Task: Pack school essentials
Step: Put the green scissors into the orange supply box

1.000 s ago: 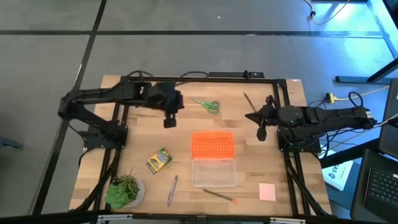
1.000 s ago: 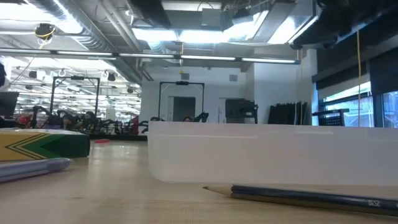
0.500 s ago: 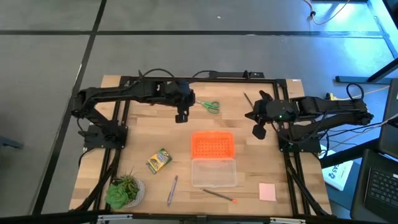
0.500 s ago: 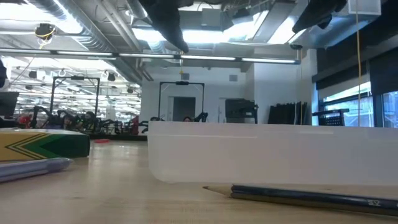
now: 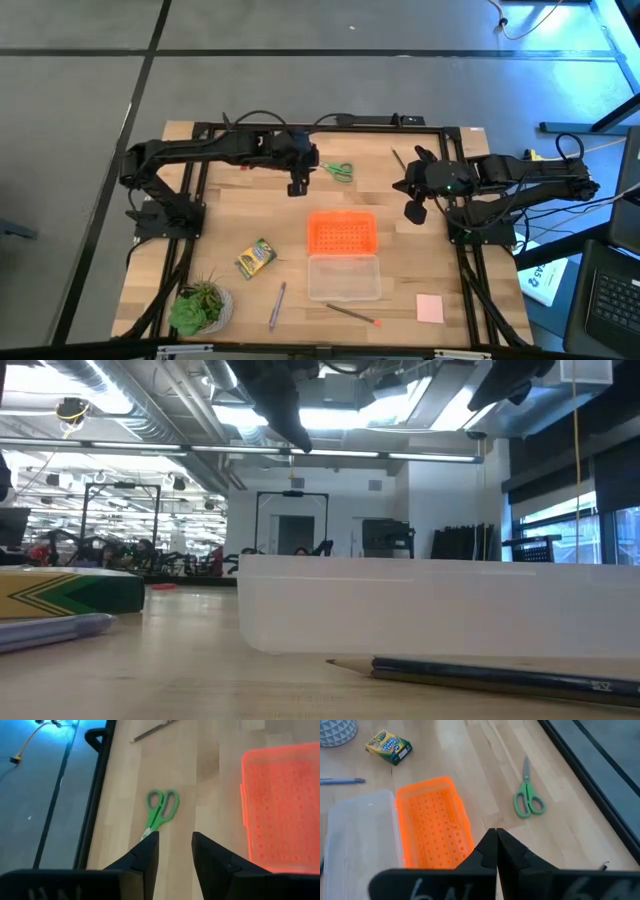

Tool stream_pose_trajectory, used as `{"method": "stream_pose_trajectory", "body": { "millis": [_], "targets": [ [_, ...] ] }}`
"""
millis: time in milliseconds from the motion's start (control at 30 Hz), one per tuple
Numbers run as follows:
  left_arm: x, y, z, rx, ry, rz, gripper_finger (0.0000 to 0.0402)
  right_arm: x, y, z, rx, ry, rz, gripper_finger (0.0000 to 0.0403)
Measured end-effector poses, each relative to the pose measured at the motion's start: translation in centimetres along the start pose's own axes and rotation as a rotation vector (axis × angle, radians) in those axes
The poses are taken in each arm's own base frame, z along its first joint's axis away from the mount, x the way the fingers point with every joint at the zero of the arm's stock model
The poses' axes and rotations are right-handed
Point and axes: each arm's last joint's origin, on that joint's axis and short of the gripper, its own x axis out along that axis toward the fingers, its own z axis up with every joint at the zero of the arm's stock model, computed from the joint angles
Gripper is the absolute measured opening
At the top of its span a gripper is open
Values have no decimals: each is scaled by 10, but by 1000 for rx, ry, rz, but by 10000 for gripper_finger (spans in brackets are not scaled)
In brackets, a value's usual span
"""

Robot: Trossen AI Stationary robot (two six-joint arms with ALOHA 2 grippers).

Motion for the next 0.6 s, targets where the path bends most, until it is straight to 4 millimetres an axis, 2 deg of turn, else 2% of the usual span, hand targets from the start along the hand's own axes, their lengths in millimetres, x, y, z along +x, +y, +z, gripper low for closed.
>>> {"method": "stream_pose_trajectory", "body": {
  "millis": [233, 600],
  "targets": [
    [21, 7, 9, 2, -94, -14, 110, 1, 0, -1, -2, 9, -3, 0],
    [95, -3, -1, 47, -12, -123, 110, 3, 1, 0, -6, 19, -7, 0]
  ]
}}
